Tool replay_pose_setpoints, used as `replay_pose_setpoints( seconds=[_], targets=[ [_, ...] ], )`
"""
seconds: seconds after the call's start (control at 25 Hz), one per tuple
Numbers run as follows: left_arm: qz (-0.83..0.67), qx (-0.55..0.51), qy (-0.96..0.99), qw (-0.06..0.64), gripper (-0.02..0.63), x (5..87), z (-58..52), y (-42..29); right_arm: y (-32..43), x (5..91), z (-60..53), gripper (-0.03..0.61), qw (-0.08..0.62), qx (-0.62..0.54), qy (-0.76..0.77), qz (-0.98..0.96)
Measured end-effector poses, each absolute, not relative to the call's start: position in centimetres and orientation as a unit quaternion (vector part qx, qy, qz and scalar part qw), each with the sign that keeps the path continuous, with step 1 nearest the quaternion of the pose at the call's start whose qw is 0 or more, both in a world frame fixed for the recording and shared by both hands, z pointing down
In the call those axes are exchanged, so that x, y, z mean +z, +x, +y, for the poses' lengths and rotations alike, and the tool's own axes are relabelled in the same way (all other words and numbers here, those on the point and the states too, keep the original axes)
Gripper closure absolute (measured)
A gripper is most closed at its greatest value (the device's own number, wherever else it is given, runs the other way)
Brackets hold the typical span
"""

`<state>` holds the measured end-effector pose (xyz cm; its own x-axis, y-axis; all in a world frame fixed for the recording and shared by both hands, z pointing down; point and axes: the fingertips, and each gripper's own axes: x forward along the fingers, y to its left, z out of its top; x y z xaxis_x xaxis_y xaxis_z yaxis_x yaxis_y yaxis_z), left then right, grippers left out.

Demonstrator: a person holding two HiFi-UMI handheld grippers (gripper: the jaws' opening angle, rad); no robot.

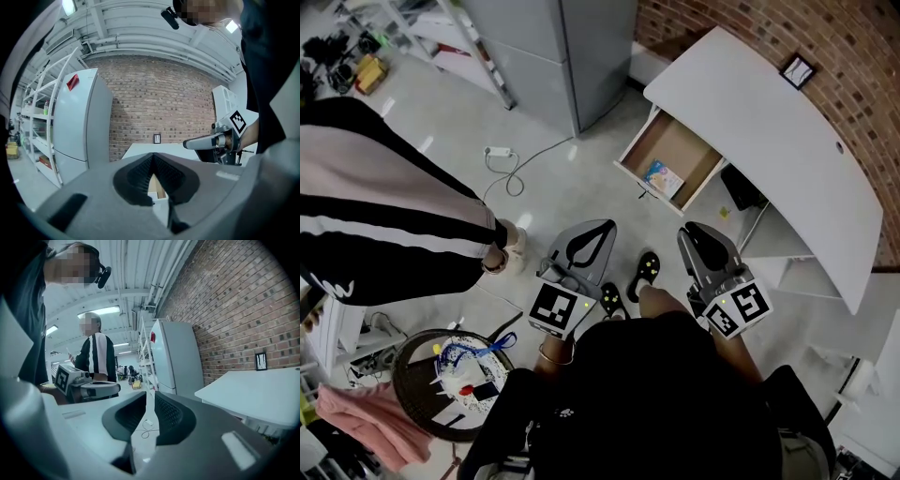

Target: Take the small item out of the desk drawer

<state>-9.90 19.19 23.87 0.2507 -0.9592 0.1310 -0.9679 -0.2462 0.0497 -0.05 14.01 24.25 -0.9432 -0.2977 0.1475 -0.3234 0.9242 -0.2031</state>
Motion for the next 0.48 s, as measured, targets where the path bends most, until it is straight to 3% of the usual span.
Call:
replay_pose_setpoints(
  seconds=[0.48],
  targets=[
    [-0.646, 0.049, 0.760, 0.054, 0.624, 23.3, 15.7, -11.8, -1.6, 23.8, 8.9, 0.525, 0.034, 0.113, 0.134, -0.984]
  ],
)
